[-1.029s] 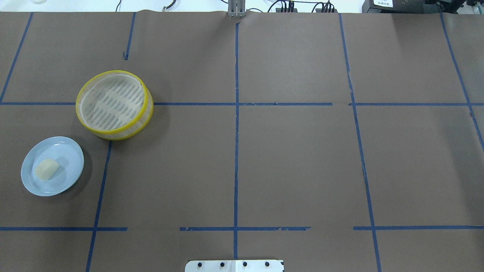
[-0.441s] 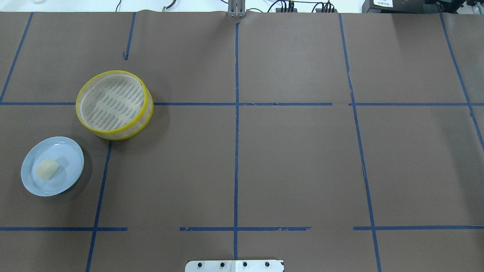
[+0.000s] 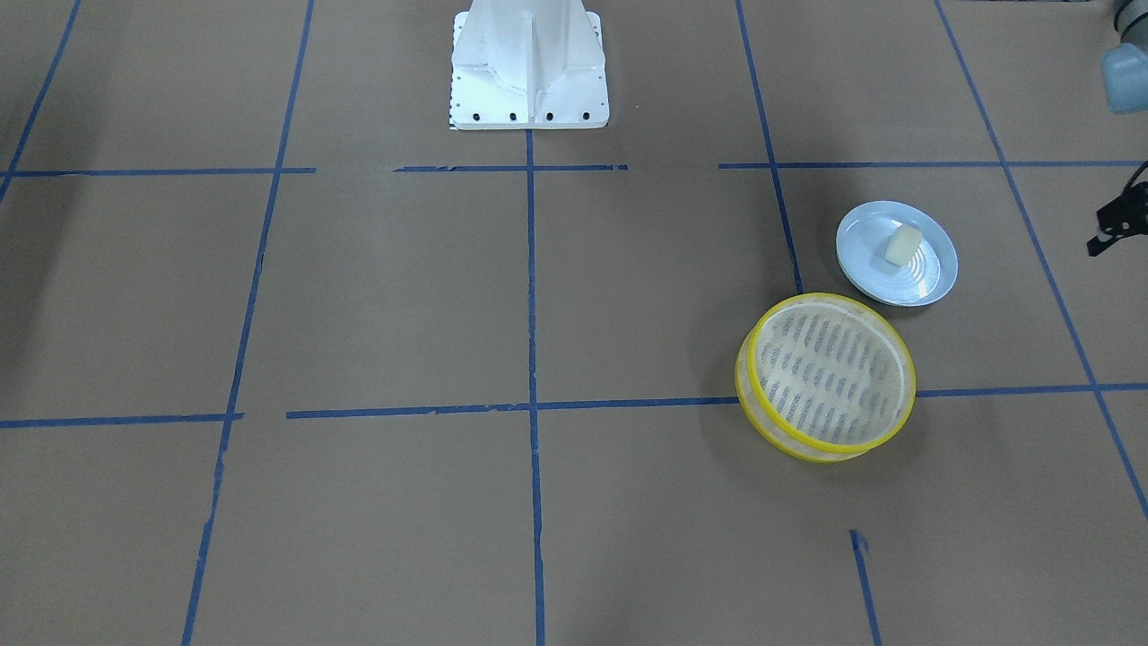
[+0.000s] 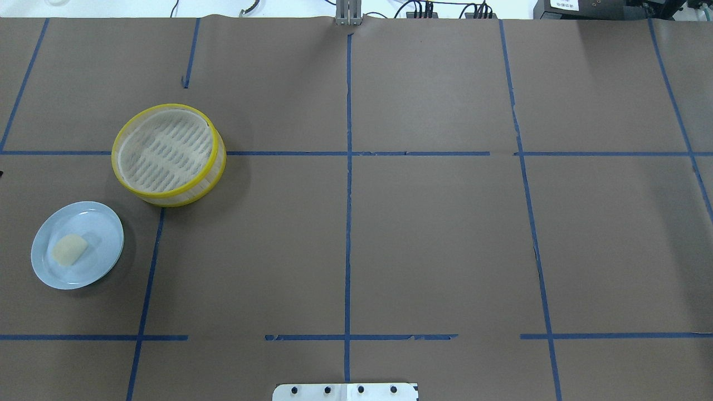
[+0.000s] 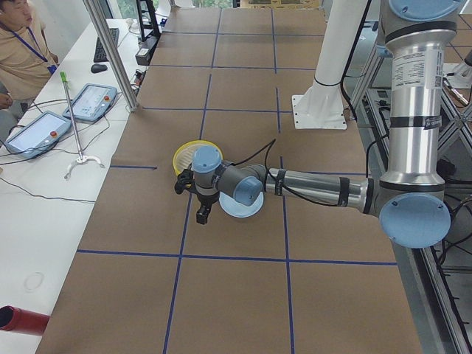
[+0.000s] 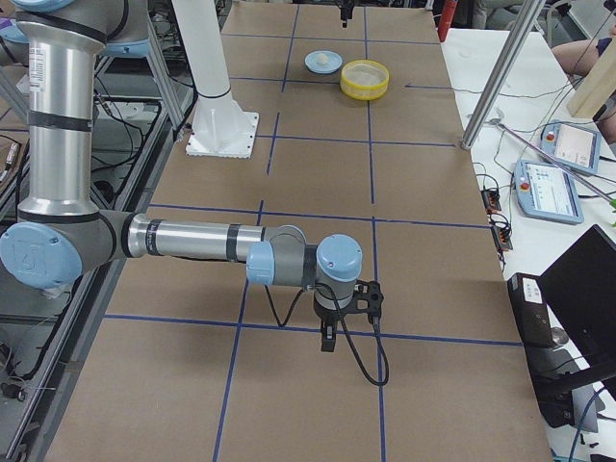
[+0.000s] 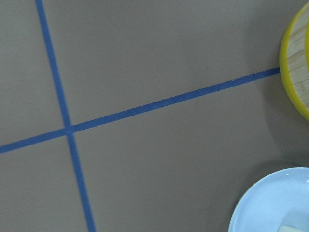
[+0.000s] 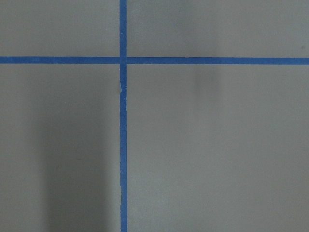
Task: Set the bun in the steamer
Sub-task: 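Move the left gripper down over the white bun on the blue plate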
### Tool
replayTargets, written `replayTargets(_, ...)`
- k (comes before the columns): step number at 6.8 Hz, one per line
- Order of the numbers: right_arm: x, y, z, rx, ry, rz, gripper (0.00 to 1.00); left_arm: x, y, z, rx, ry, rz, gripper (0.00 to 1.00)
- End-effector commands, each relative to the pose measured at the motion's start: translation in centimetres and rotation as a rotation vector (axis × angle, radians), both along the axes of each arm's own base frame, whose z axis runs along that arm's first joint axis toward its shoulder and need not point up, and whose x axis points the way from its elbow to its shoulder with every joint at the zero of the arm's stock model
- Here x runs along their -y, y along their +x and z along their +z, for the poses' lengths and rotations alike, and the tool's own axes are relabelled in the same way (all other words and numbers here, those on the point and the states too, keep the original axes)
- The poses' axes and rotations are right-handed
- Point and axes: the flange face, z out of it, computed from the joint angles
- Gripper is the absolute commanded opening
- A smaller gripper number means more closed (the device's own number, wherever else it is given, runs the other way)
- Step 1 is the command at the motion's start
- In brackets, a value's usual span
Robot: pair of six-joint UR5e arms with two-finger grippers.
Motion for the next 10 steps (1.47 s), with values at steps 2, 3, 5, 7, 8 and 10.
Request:
replayTargets(2, 0.0, 0.0, 0.0, 0.0, 0.0, 0.0, 1.0, -5.2, 9.3, -3.0, -0.014, -0.042, 0.035, 0.99)
replayTargets(3, 0.0, 0.0, 0.0, 0.0, 0.0, 0.0, 1.0, -7.1, 12.7, -3.0, -0.008, -0.058, 0.052, 0.98)
replayTargets(5, 0.0, 0.0, 0.0, 0.0, 0.0, 0.0, 1.0, -8.5, 13.4, -3.0, 0.003, 0.018, 0.047, 0.98)
replayTargets(7, 0.0, 0.0, 0.0, 0.0, 0.0, 0.0, 1.0, -9.7, 14.3, -1.5, 0.036, 0.018, 0.071, 0.95)
replayTargets(8, 0.0, 0.0, 0.0, 0.0, 0.0, 0.0, 1.0, -9.7, 14.4, -1.5, 0.037, 0.029, 0.081, 0.94)
replayTargets(10, 0.0, 0.0, 0.0, 0.0, 0.0, 0.0, 1.0, -9.6, 14.4, -1.0, 0.046, 0.041, 0.101, 0.87)
